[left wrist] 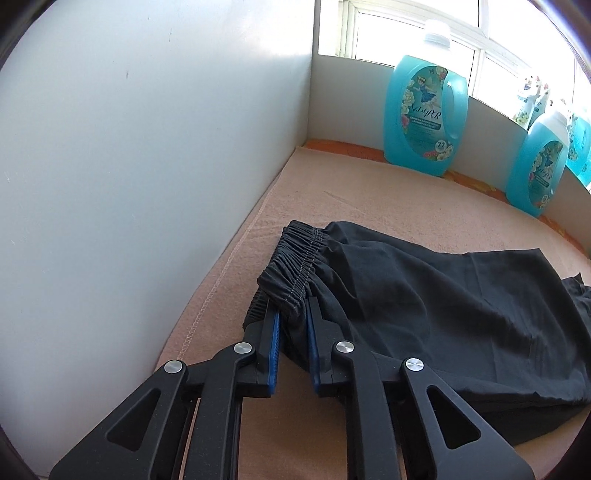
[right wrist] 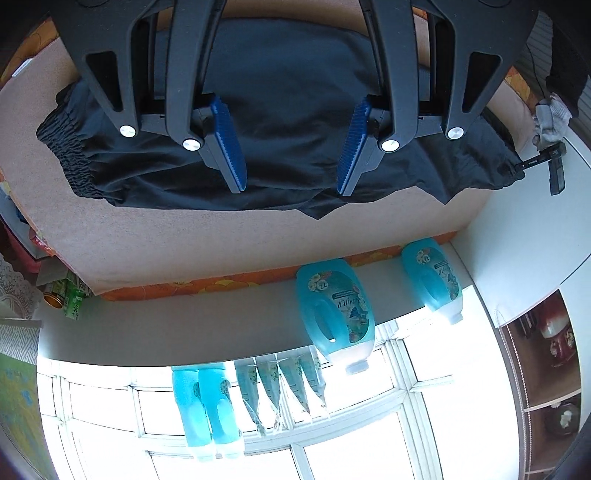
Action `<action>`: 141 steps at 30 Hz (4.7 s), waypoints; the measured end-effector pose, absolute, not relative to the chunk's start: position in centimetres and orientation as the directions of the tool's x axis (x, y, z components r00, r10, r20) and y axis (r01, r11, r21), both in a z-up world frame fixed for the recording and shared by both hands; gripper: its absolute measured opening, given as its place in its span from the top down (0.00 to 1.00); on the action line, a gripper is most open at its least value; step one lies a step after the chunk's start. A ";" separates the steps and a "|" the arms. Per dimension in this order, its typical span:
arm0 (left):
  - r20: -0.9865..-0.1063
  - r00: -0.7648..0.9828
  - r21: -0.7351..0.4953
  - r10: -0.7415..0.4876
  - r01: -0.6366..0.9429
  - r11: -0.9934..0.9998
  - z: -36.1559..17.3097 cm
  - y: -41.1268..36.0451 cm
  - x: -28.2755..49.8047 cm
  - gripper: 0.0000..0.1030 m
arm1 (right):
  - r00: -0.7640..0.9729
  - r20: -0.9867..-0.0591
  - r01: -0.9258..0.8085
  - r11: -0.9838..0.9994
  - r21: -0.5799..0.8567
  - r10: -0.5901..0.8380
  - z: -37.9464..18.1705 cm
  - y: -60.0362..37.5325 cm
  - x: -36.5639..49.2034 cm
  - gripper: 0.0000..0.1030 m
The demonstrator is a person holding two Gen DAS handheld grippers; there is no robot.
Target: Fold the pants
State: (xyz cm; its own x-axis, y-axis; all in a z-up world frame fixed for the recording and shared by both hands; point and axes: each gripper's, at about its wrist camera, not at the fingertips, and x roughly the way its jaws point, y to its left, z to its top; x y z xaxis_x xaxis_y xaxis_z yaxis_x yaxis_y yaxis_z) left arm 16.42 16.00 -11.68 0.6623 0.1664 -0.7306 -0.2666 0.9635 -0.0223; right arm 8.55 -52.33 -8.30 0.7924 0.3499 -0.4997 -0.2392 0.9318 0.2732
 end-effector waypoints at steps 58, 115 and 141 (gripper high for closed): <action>-0.742 0.669 -0.200 0.046 -0.286 0.937 -12.5 18.9 14.6 0.57 | 0.602 -0.677 -0.515 0.854 0.076 0.423 -8.5 -37.0 20.7 0.50; -0.737 0.674 -0.258 0.047 -0.345 0.903 -12.4 20.5 15.9 0.46 | 0.252 -0.803 -0.845 0.527 0.090 0.540 -17.4 -21.3 7.7 0.94; -0.726 0.682 -0.287 0.090 -0.420 0.861 -14.1 19.3 16.8 0.88 | 0.345 -0.671 -0.720 0.644 0.259 0.656 -12.2 -26.3 9.5 0.81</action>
State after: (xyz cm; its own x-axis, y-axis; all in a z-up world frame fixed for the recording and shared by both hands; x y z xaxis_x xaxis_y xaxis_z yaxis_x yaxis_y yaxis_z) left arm 16.80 19.33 -14.09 0.6817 0.0903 -0.7260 -0.4197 0.8611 -0.2870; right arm 9.51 -26.32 -12.17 0.3451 0.6560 -0.6713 -0.7197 0.6440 0.2594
